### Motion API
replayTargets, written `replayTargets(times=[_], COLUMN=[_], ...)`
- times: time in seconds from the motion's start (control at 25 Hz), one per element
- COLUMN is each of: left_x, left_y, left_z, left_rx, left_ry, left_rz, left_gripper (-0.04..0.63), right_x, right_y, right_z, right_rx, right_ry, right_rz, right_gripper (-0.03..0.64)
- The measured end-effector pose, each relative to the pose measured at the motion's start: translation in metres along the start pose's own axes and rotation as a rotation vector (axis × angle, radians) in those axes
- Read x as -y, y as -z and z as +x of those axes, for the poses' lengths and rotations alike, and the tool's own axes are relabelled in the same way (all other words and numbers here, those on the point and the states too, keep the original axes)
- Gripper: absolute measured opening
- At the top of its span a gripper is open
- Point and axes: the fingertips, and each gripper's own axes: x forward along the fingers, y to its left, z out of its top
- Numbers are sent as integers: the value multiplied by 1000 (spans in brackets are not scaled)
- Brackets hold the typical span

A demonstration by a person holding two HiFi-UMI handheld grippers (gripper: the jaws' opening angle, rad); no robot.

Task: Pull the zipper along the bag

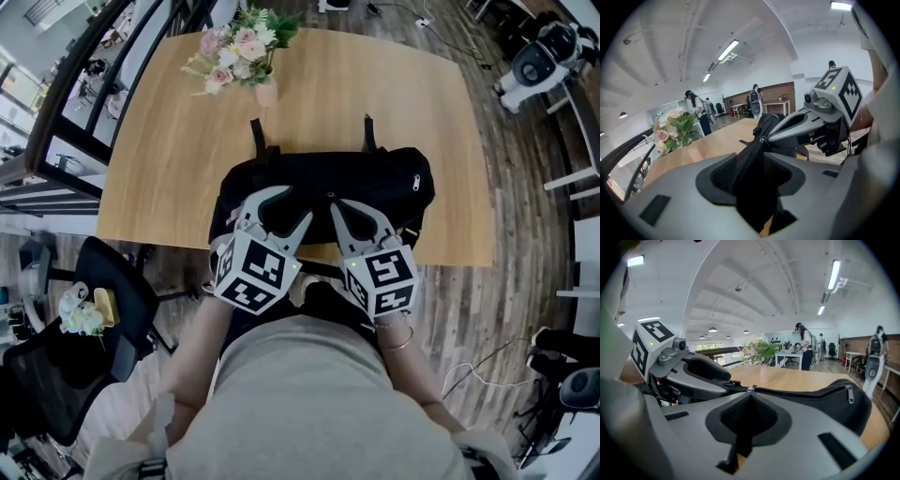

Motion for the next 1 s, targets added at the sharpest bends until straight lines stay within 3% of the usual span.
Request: replayTargets(times=[0.16,0.36,0.72,1.0], left_x=[9,13,16,16], left_y=[-4,-2,-4,-5], left_z=[14,26,37,33], left_rx=[-7,-49,-76,-65], left_ry=[45,55,75,77], left_rz=[18,100,161,173], left_gripper=[175,173,61,42], right_x=[0,-1,3,13], right_y=[-2,-3,-6,-5], right_z=[-1,-3,-6,-10], right_rx=[-1,-2,5,2], right_ry=[4,11,13,32], right_rz=[-2,-5,-3,3], right_gripper=[9,9,9,11])
